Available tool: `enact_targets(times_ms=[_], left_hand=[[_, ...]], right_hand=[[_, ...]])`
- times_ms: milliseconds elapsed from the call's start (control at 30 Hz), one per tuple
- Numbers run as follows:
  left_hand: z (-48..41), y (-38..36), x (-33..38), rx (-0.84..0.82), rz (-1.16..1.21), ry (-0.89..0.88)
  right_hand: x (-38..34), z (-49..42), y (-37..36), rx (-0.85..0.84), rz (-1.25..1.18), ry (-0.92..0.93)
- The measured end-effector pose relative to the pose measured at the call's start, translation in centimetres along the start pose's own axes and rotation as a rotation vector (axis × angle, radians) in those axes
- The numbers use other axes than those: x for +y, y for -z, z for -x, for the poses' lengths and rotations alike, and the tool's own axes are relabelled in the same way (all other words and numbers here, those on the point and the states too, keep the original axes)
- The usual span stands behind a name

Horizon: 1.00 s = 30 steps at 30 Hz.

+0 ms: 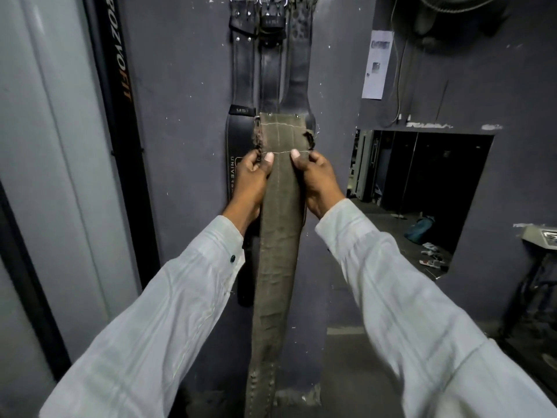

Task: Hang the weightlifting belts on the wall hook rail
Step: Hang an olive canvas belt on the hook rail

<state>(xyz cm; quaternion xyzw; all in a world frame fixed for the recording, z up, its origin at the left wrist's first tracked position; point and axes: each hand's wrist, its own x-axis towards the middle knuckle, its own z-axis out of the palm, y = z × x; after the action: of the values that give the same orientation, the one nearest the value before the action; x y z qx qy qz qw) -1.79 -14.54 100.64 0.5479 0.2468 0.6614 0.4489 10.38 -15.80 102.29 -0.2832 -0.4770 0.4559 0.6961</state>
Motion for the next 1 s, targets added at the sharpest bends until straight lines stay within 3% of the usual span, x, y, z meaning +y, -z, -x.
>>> enact_targets(times_ms=[167, 367, 533, 700, 867, 1000], left_hand=[[1.5, 2.4, -0.9, -0.328, -0.346, 0.036], [1.7, 2.6, -1.9, -0.128, -0.591, -0.087], [3.0, 3.0, -3.1, -0.285, -0.451, -0.009], [3.4, 2.8, -4.7, -0.091, -0.606, -0.071], [4.4, 3.0, -6.1, -0.236, -0.429, 0.03], [5.3, 2.7, -7.2, -0.145, -0.604, -0.017]], right_hand=[[0.0, 0.0, 0.0, 0.064, -0.095, -0.006], [0.6, 0.2, -0.8, 0.088, -0.104, 0.078], [-0.1, -0.3, -0.5, 0.123, -0.087, 0.119], [-0.1, 0.0, -0.5, 0.127, -0.084, 0.109], [-0.8, -0.8, 0.1, 0.172, -0.075, 0.125], [-0.6, -1.0, 0.8, 0.182, -0.065, 0.111]])
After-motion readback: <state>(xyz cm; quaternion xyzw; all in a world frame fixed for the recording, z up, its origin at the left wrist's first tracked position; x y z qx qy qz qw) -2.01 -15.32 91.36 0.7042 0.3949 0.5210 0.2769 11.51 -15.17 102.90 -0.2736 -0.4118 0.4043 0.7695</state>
